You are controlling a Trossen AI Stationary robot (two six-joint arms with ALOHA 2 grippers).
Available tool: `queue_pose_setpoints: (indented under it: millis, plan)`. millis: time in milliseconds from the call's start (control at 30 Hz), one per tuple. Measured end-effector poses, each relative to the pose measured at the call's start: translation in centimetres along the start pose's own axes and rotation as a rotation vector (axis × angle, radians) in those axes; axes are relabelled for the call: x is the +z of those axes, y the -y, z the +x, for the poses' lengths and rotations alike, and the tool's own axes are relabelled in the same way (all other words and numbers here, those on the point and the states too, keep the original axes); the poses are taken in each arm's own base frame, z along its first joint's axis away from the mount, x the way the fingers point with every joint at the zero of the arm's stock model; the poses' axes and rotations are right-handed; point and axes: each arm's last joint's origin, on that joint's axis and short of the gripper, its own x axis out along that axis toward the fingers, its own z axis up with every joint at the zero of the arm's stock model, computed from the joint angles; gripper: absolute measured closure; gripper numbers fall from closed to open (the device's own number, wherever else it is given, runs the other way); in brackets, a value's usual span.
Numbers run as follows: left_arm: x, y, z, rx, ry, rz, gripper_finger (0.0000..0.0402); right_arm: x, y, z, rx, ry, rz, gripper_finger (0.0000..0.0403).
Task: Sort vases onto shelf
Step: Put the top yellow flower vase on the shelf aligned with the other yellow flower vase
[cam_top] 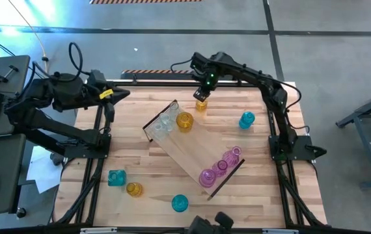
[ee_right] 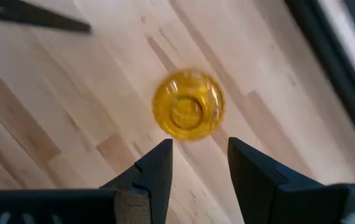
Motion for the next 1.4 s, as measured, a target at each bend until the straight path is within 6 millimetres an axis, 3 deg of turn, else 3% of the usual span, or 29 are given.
queue_pose_setpoints:
  millis: [267,433,1067,1400]
  plan:
    - [0.0,0.0,-0.1,-0.019,-0.004,0.000,0.0401,-0.3,1.0,2.8,0.020,-0.023,0.022,0.0268]
    - [0.0,0.0,-0.1,-0.016,-0.004,0.000,0.0401,0.3,0.8,3.2,0.078,0.046,0.024,0.0268]
    - [0.0,0.0,-0.1,-0.013,-0.003,-0.020,0.0401,0.1,2.3,3.5,0.066,0.014,0.046,0.0268]
    - [0.0,0.0,-0.1,-0.013,-0.003,-0.039,0.0401,0.4,1.8,5.3,0.080,-0.024,0.037,0.0268]
